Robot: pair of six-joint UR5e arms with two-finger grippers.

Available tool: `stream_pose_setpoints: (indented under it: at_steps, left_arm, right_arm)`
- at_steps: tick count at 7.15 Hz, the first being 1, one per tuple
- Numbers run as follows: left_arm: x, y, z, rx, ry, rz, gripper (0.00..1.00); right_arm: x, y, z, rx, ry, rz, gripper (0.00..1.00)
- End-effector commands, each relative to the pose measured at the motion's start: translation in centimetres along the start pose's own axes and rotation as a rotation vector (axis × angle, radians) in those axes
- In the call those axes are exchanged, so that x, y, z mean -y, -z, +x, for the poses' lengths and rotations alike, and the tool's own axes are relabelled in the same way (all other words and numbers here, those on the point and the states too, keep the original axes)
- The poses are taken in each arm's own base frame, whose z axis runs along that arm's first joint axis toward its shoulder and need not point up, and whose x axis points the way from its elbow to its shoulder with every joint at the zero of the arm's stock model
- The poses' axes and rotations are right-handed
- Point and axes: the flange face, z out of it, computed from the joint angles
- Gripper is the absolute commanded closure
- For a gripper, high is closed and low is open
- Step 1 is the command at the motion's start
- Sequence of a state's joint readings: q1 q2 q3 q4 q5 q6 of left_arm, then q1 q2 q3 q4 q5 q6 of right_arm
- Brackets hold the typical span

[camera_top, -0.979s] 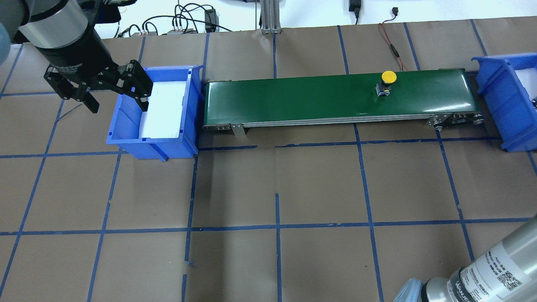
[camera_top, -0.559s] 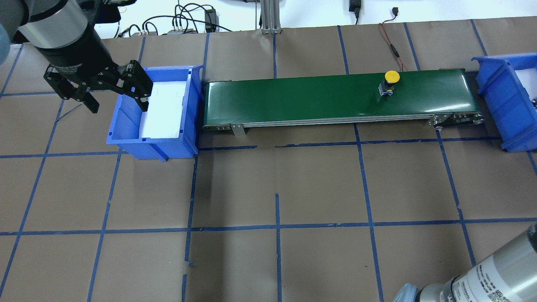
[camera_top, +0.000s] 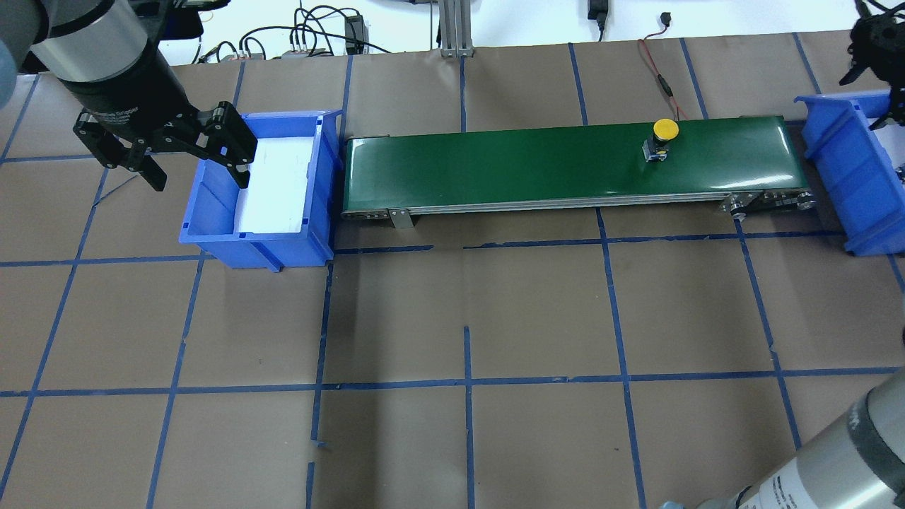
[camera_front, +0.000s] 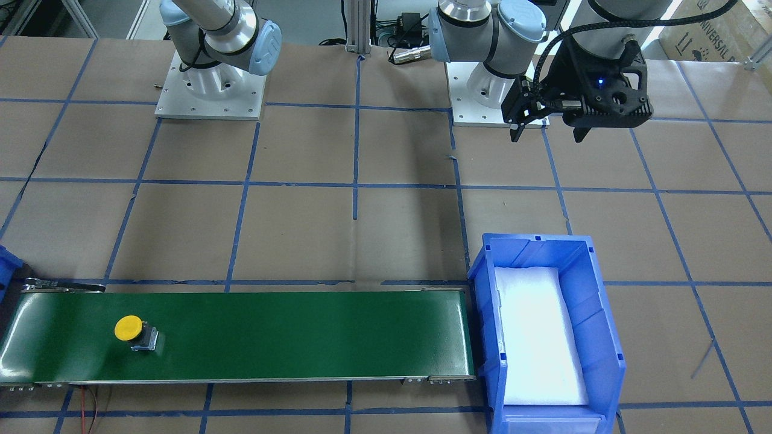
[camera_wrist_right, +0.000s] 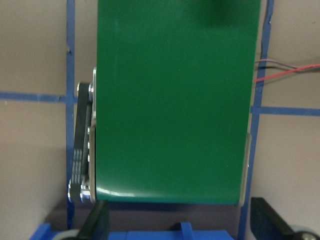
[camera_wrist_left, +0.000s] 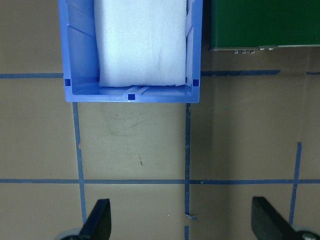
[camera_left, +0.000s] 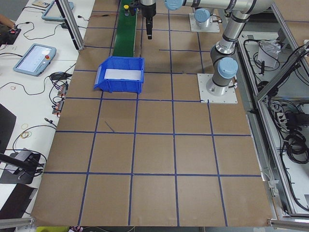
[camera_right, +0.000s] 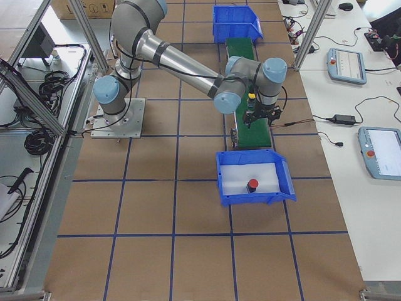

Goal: Transport two buttons from left to right
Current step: 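Move the right gripper back over the belt end toward the yellow button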

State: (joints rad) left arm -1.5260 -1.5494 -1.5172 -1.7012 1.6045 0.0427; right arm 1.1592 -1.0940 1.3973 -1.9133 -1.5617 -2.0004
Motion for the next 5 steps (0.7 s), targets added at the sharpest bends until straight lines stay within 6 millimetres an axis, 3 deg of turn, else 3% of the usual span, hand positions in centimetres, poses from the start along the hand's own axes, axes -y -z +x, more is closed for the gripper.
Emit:
stream_pose_setpoints:
  at_steps: [1, 3, 4, 5]
  left_arm:
    - [0.0, 0.0, -0.1, 0.000, 0.001, 0.000, 0.00]
    - [0.0, 0.0, -0.1, 0.000, 0.001, 0.000, 0.00]
    - [0.0, 0.0, -0.1, 0.000, 0.001, 0.000, 0.00]
    - [0.0, 0.0, -0.1, 0.000, 0.001, 0.000, 0.00]
  right_arm:
    - [4.3, -3.0, -0.6, 0.042, -0.249, 0.075, 0.00]
    - [6.6, -3.7, -2.5, 0.066, -0.254, 0.103, 0.00]
    - [8.8, -3.3, -2.0, 0.026, -0.210, 0.078, 0.00]
    - [9.9, -3.1, -1.6, 0.009, -0.192, 0.056, 0.00]
